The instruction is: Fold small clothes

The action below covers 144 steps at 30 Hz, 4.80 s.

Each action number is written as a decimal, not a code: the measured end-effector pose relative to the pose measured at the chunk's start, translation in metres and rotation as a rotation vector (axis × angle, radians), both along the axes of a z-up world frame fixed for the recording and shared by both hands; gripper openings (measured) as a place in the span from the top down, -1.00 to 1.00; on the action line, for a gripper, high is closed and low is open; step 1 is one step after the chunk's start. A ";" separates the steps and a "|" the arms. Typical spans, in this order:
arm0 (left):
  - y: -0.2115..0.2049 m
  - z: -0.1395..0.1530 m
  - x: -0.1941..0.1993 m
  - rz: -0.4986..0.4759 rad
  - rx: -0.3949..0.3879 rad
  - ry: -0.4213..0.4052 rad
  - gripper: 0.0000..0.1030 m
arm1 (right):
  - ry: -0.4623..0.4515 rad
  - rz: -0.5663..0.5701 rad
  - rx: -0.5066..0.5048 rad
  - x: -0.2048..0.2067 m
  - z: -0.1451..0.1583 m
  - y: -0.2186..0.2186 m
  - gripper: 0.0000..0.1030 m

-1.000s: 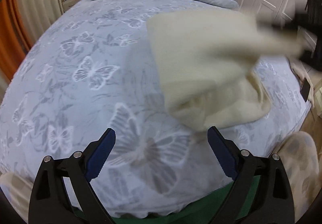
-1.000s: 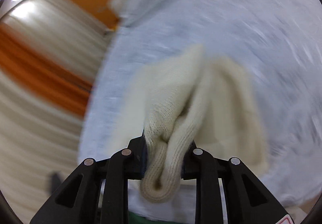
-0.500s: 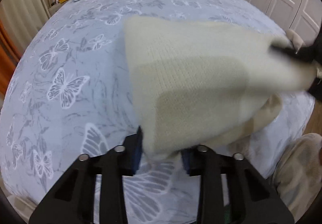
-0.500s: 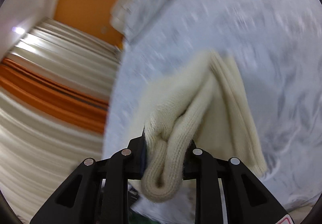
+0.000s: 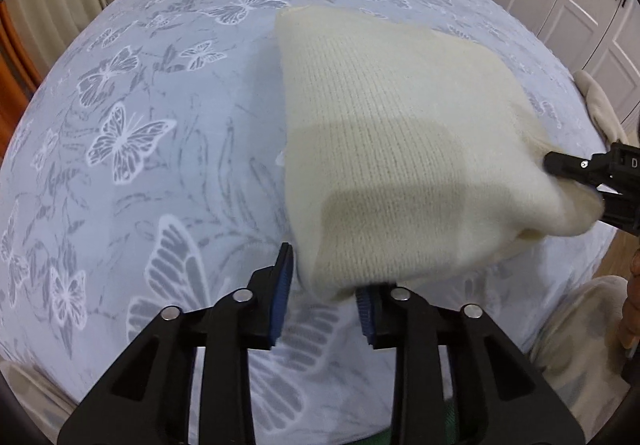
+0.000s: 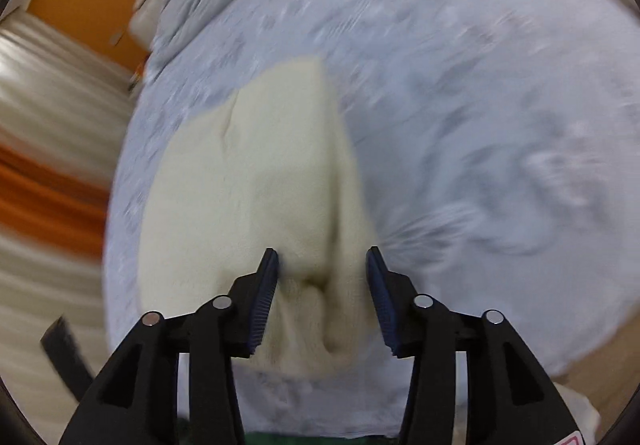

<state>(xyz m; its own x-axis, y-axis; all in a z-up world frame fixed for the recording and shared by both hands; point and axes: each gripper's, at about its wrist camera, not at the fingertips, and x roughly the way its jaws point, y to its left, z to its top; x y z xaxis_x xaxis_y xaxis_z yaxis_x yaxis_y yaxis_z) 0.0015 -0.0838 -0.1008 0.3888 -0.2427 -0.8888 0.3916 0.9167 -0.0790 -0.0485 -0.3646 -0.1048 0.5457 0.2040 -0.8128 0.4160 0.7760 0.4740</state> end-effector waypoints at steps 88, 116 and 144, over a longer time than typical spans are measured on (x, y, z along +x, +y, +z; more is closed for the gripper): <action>-0.047 0.034 0.027 0.072 0.013 0.019 -0.68 | -0.045 0.185 -0.114 0.113 0.016 0.009 0.81; -0.011 0.028 0.064 0.179 -0.335 0.344 -0.21 | -0.021 0.116 0.204 0.029 0.011 0.016 0.32; 0.131 0.321 -0.061 -0.056 -0.591 -0.379 -0.28 | -0.687 0.319 -0.179 -0.063 0.297 0.161 0.30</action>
<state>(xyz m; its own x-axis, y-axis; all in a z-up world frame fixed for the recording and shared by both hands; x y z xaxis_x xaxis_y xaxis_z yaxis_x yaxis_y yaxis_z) -0.0592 0.0472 0.2205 0.6182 -0.6720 -0.4077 0.5359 0.7398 -0.4068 -0.1119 -0.2035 0.1923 0.8760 0.3332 -0.3489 -0.1818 0.8979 0.4010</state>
